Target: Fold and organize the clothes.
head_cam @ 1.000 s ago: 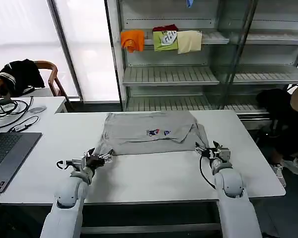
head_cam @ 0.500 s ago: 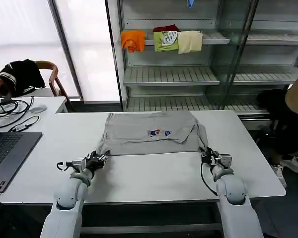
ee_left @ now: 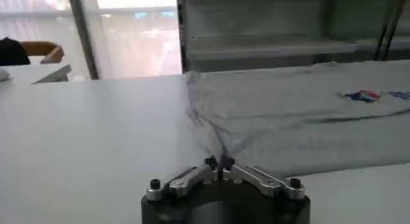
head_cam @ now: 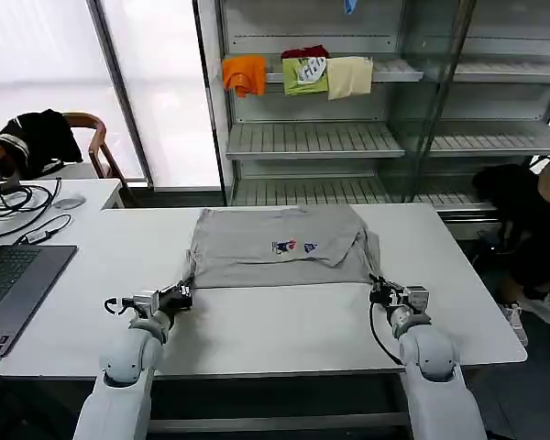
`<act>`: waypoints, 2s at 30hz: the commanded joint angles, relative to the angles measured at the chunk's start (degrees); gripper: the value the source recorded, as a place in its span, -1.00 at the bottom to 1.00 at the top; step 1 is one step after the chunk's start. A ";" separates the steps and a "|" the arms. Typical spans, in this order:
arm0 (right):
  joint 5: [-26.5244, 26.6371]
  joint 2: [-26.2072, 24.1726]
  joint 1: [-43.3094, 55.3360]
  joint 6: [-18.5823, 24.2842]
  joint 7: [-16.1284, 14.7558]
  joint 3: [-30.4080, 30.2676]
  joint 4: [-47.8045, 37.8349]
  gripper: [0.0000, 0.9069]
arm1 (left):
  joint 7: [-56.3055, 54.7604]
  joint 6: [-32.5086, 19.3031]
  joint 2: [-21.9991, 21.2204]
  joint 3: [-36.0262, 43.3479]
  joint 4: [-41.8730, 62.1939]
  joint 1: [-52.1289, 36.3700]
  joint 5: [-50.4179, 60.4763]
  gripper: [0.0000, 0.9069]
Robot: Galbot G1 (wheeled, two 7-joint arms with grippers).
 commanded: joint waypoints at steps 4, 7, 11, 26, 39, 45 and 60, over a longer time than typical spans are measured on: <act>3.22 0.24 -15.74 0.00 5.92 -1.60 19.10 -1.00 | 1.18 0.02 4.12 -5.03 -14.28 13.36 -8.52 -1.00; 2.65 0.20 -20.32 -0.04 8.15 -2.62 23.07 -1.00 | 0.65 -0.18 4.56 -8.02 -18.83 19.97 -10.91 -1.00; 2.45 -0.01 -26.65 -0.04 10.40 -3.88 28.60 -1.00 | -0.95 -0.79 3.51 -12.32 -25.00 28.51 -13.51 -1.00; 0.63 -0.51 -37.49 0.13 11.36 -3.93 34.41 -1.00 | -6.25 0.08 0.94 -15.34 -31.37 38.15 -14.90 -1.00; -1.04 3.39 -32.25 0.75 10.56 -3.54 38.00 1.00 | -4.84 -2.04 3.57 -13.88 -31.67 35.14 -11.67 1.00; -5.01 4.87 -18.65 2.25 6.65 -3.27 37.00 1.00 | -4.54 -0.99 4.34 -13.90 -32.58 24.53 -14.88 1.00; -11.54 9.87 28.59 0.84 -1.20 -5.48 -20.95 1.00 | 2.38 0.12 7.59 1.81 6.68 -16.11 -9.78 1.00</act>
